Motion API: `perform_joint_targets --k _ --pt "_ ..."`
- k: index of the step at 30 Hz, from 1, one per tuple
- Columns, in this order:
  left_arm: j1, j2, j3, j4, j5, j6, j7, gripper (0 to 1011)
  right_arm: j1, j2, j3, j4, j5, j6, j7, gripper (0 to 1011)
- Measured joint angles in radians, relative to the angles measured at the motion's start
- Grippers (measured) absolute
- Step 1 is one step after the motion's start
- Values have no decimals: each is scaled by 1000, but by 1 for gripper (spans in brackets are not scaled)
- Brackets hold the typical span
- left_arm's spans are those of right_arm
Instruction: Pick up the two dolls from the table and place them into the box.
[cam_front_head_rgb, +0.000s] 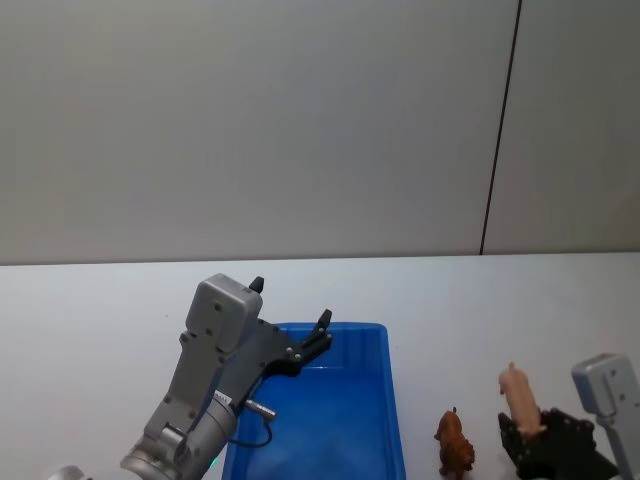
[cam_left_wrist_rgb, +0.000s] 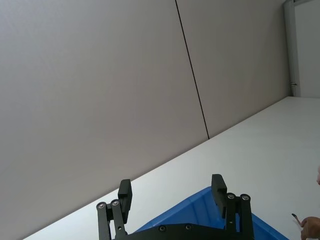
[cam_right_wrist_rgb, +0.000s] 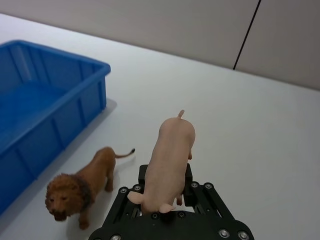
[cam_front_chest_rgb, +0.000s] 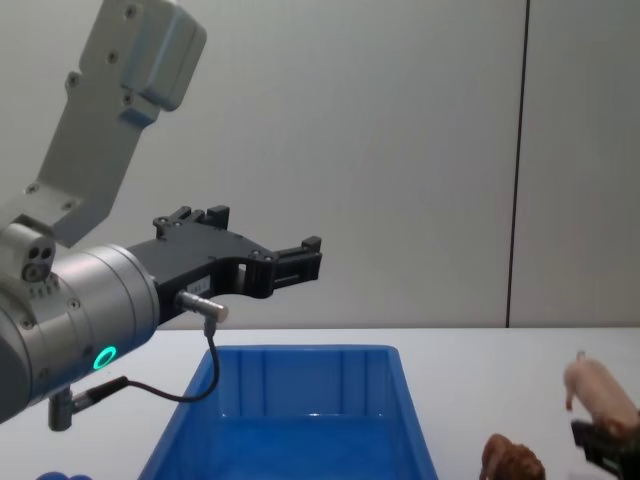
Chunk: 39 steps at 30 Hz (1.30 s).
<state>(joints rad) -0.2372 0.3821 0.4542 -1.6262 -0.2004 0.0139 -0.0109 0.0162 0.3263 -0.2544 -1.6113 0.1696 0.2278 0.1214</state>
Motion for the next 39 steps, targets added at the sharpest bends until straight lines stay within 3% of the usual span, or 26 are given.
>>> perform_joint_targets --k 5,15,28,39 --pt "0 0 0 0 0 0 0 1003 14 4 5 -20 -10 -14 27 350" --pt "0 0 0 0 0 0 0 1003 88 -11 8 -18 -20 -16 142 350" --pt "0 0 0 0 0 0 0 1003 229 -83 -27 87 -27 61 321 350" --pt "0 0 0 0 0 0 0 1003 304 -141 -71 174 -44 85 420 350"
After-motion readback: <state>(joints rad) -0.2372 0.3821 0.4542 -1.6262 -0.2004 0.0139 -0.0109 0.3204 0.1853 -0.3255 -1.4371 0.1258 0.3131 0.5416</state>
